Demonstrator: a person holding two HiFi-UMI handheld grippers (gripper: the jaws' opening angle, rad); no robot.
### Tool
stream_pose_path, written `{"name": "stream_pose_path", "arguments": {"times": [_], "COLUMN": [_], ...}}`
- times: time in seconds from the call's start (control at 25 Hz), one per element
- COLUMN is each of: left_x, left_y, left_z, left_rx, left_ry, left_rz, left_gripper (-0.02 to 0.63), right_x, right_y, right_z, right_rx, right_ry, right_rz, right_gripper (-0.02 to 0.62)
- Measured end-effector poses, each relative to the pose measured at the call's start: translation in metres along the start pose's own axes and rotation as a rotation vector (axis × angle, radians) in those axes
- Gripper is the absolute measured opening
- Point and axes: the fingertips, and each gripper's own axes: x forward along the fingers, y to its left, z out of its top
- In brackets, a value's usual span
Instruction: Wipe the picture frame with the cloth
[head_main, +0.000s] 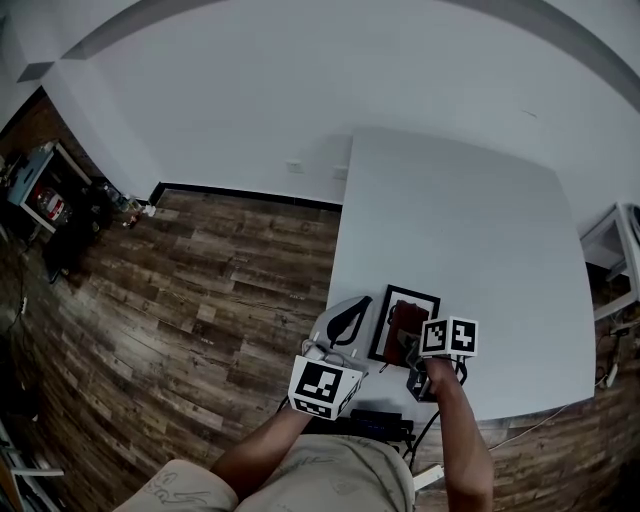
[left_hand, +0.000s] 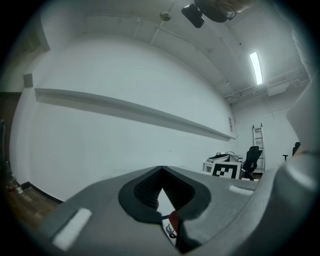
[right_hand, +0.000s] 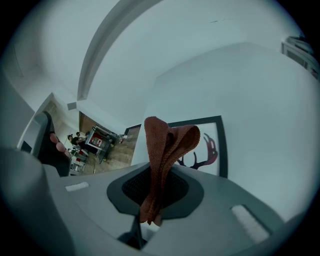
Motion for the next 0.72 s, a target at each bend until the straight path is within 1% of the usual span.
{"name": "stream_pose_path", "arguments": {"times": [0.16, 0.28, 0.44, 0.72], "left_x": [-0.005, -0.006, -0.006, -0.005], "left_y": [0.002, 0.004, 0.007, 0.005], "left_z": [-0.002, -0.003, -0.003, -0.005], "left_rx": [0.000, -0.004, -0.008, -0.014], "left_ry": [0.005, 0.007, 0.009, 0.007], "left_rz": [0.011, 0.021, 0.028, 0.027], "left_gripper": [0.000, 0.000, 0.000, 0.000], "right_x": [0.029, 0.045, 0.054, 0.045], "right_y": [0.014, 0.013, 0.009, -0.009], "right_z": [-0.021, -0.033, -0.039, -0.040], "right_rx": [0.000, 0.007, 0.008, 0.008], "right_ry": [0.068, 0.105, 0.115, 0.117], "right_rz": [0.020, 0.012, -0.012, -0.048], "right_gripper": [0.061, 0.061, 0.061, 0.061]}}
